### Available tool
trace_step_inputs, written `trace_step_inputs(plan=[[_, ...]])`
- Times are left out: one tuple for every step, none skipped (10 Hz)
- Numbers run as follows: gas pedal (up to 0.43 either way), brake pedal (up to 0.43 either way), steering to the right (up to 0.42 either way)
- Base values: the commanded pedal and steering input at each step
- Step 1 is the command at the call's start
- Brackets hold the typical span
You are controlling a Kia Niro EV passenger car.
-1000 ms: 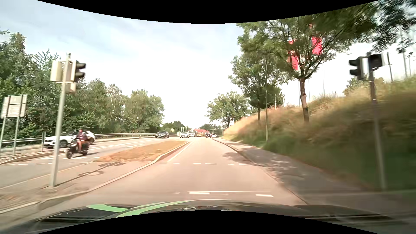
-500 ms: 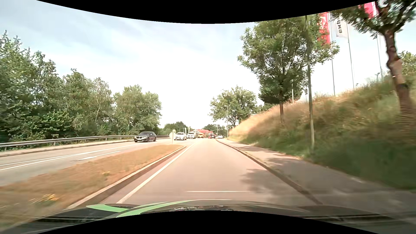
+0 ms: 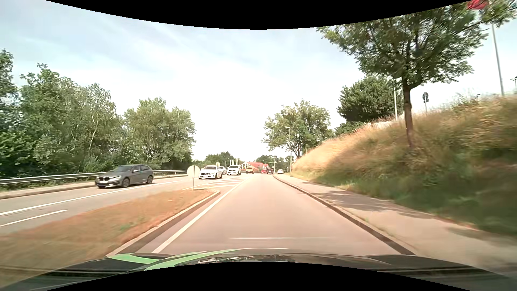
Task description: Follow the waypoints while adhering to traffic rules and regulations
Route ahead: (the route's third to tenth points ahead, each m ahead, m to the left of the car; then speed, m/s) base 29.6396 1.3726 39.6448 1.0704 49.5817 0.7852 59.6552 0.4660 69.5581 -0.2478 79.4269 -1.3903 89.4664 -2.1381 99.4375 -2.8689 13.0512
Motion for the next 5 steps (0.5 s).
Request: trace_step_inputs(plan=[[0.13, 0.0, -0.005], [0.13, 0.0, -0.004], [0.13, 0.0, -0.003], [0.13, 0.0, -0.002], [0.13, 0.0, -0.001]])
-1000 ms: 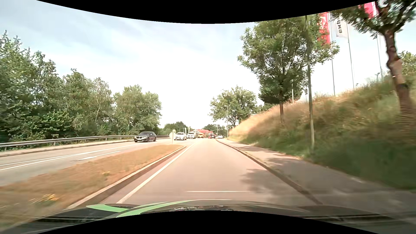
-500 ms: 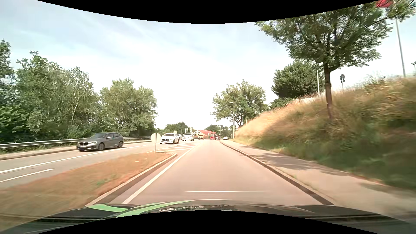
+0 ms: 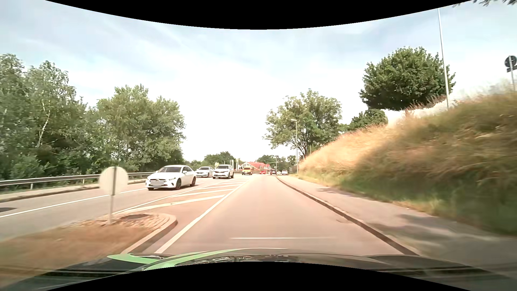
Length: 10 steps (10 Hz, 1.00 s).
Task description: Follow the waypoints while adhering to traffic rules and regulations
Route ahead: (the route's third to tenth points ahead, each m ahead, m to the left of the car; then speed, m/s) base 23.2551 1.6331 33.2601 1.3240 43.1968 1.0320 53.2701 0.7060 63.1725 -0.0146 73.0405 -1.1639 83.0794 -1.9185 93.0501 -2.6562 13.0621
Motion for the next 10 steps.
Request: trace_step_inputs(plan=[[0.13, 0.0, -0.001], [0.13, 0.0, -0.001], [0.13, 0.0, -0.001], [0.13, 0.0, 0.0], [0.13, 0.0, 0.0], [0.13, 0.0, 0.0], [0.13, 0.0, 0.0], [0.13, 0.0, 0.0], [0.13, 0.0, 0.0], [0.13, 0.0, 0.0]])
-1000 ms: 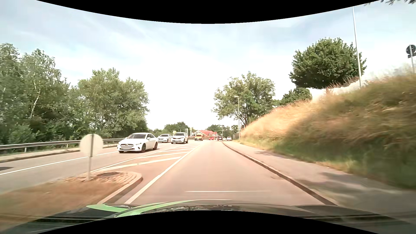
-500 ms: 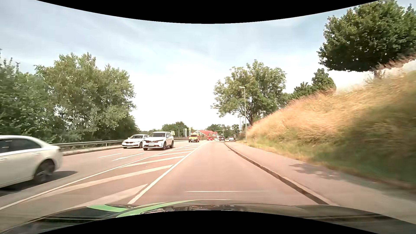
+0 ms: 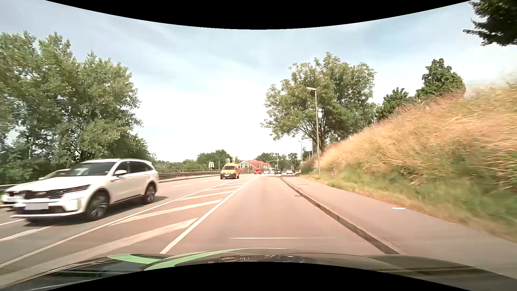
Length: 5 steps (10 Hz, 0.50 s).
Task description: Follow the waypoints while adhering to traffic rules and regulations
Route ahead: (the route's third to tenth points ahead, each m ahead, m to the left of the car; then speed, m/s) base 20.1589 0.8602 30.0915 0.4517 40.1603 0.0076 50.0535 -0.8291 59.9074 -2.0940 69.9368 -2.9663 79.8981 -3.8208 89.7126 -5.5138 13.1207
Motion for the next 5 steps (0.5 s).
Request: trace_step_inputs(plan=[[0.13, 0.0, 0.0], [0.118, 0.0, 0.0], [0.118, 0.0, 0.0], [0.11, 0.0, 0.0], [0.098, 0.0, 0.0]])
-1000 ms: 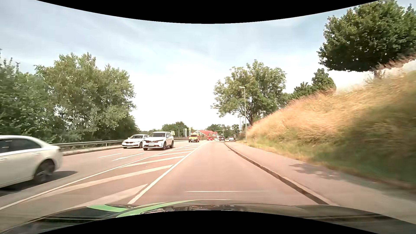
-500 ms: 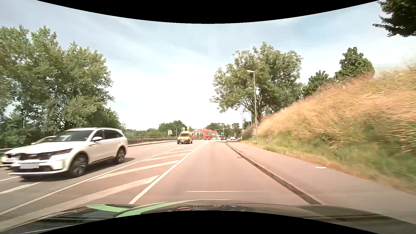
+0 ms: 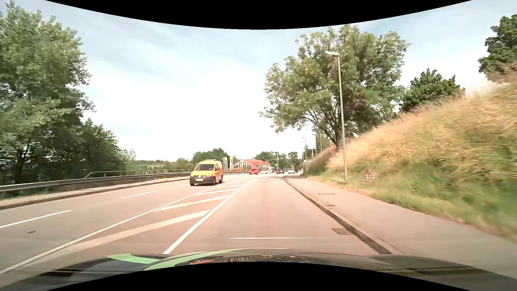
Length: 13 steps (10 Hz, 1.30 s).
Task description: Follow the waypoints while adhering to traffic rules and regulations
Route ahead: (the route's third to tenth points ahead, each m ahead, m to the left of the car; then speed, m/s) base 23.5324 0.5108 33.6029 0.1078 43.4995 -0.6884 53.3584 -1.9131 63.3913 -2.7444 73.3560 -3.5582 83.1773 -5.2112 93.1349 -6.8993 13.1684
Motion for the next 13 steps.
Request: trace_step_inputs(plan=[[0.098, 0.0, 0.0], [0.098, 0.0, 0.005], [0.098, 0.0, 0.01], [0.098, 0.0, 0.01], [0.098, 0.0, 0.01], [0.098, 0.0, 0.01], [0.098, 0.0, 0.011], [0.098, 0.0, 0.01], [0.098, 0.0, 0.01], [0.098, 0.0, 0.011], [0.098, 0.0, 0.011], [0.098, 0.0, 0.01], [0.087, 0.0, 0.01]])
